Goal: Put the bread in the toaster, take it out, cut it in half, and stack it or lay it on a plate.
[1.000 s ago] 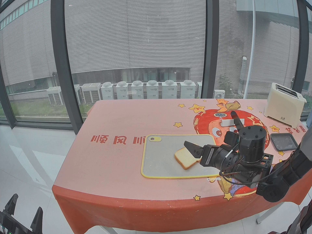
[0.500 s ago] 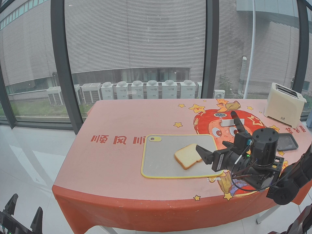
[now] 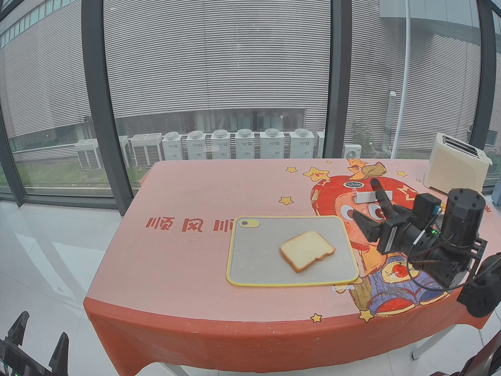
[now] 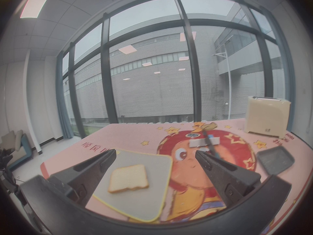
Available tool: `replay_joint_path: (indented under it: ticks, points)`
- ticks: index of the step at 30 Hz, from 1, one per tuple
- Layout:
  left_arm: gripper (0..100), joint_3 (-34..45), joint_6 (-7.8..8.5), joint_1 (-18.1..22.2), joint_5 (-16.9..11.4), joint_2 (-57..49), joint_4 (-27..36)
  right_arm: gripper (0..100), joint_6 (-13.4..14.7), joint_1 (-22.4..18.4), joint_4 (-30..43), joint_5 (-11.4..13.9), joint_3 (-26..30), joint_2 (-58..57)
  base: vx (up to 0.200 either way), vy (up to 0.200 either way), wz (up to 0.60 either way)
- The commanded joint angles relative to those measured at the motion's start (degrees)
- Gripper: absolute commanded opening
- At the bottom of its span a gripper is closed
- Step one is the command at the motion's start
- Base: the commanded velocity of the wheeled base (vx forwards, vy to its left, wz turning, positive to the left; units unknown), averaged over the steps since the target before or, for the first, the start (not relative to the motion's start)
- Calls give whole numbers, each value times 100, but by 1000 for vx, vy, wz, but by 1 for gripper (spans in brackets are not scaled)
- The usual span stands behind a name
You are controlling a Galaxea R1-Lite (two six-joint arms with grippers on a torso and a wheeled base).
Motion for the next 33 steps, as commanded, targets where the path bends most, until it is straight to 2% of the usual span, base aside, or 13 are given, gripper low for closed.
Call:
replay_joint_path:
  ticks: [1, 2, 4, 7, 10, 22, 25, 33]
  points:
    - [100, 101, 2, -1, -4, 9, -1, 100, -170, -601, 11, 40, -42, -276, 0, 0, 0]
    - [100, 101, 2, -1, -4, 9, -1, 100, -170, -601, 11, 40, -42, -276, 0, 0, 0]
    - [100, 101, 2, -1, -4, 9, -1, 100, -258, -856, 11, 84, -34, -302, 0, 0, 0]
    - [100, 101, 2, -1, 5, 9, -1, 100, -433, -1146, 29, 322, 10, -416, 0, 0, 0]
    - [100, 101, 2, -1, 5, 9, -1, 100, -495, -1410, 275, 374, -25, -522, 0, 0, 0]
    - [100, 101, 2, -1, 5, 9, 8, 100, -609, -1533, 1628, 462, 28, -1269, 0, 0, 0]
    - [100, 101, 2, -1, 5, 9, -1, 100, -600, -1691, 2041, 453, 10, -1295, 0, 0, 0]
    - [100, 101, 2, -1, -4, 9, -1, 100, -618, -1805, 2138, 445, -16, -1023, 0, 0, 0]
